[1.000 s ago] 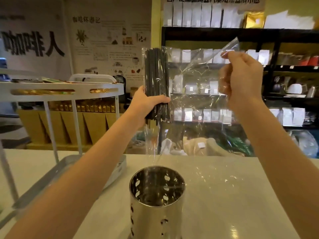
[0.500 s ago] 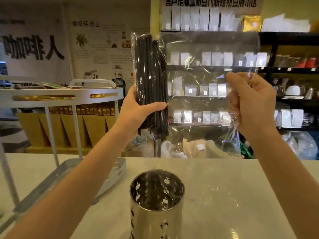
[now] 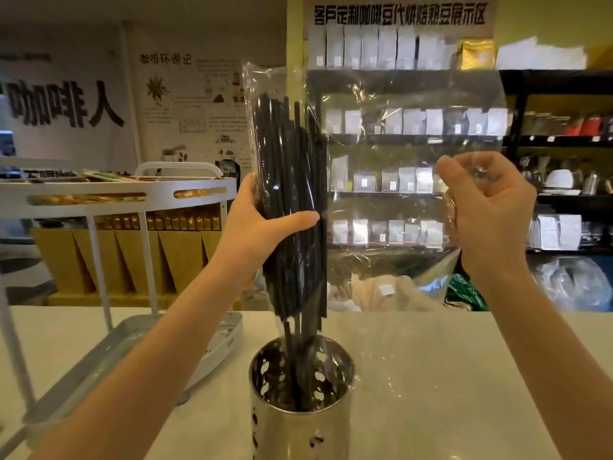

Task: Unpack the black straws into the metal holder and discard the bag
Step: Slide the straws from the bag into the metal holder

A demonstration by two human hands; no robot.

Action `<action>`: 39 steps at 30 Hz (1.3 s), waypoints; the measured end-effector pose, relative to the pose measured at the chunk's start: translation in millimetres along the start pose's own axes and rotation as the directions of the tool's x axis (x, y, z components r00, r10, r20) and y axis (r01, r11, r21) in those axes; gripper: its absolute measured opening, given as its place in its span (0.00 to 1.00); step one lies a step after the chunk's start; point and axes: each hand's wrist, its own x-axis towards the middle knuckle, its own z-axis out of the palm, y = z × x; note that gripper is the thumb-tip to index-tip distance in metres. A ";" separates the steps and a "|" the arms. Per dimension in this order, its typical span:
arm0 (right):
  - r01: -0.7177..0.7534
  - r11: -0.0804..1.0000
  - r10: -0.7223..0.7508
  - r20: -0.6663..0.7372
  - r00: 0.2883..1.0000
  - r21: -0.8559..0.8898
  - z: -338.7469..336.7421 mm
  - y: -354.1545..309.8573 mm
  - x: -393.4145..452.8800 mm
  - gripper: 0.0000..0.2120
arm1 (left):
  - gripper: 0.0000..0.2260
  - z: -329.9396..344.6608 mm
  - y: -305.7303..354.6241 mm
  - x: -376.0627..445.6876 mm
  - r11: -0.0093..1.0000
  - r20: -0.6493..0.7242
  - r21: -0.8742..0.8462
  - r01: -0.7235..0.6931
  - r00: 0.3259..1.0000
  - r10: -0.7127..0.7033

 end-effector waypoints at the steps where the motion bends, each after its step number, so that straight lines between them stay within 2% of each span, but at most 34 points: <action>1: 0.002 1.000 -0.002 0.002 1.000 -0.004 -0.3 0.2 -0.3 0.05 | 0.28 -0.2 0.5 -0.6 1.000 0.006 0.008 -0.004 1.000 0.004; 9: 0.018 1.000 -0.018 0.022 1.000 0.016 -3.5 6.0 -8.1 0.05 | 0.27 1.5 -8.3 -11.0 1.000 0.012 0.012 -0.006 1.000 0.006; 13: 0.069 0.997 -0.069 -0.013 0.998 0.032 -2.0 7.8 -15.0 0.07 | 0.29 2.2 -10.7 -19.1 0.998 0.003 0.020 -0.066 0.998 0.066; 16: 0.091 0.995 -0.091 0.006 0.996 0.028 -0.8 10.6 -18.4 0.06 | 0.27 3.3 -13.1 -25.2 0.992 0.013 0.048 -0.118 0.993 0.118; 22: 0.094 0.995 -0.094 0.007 0.996 0.042 2.9 14.9 -27.1 0.07 | 0.26 3.0 -19.5 -30.9 0.986 0.031 0.090 -0.142 0.990 0.140; 29: 0.068 0.997 -0.070 0.069 0.995 0.032 2.5 22.8 -40.5 0.08 | 0.24 3.0 -23.6 -40.1 0.973 0.097 0.135 -0.184 0.980 0.172; 34: 0.090 0.995 -0.093 0.087 0.992 0.045 3.9 18.6 -44.0 0.08 | 0.25 0.4 -18.8 -39.2 0.965 0.069 0.161 -0.208 0.977 0.199; 39: 0.115 0.992 -0.119 0.074 0.990 0.057 6.0 7.3 -39.5 0.08 | 0.25 -2.2 -7.1 -34.7 0.933 0.077 0.208 -0.294 0.956 0.284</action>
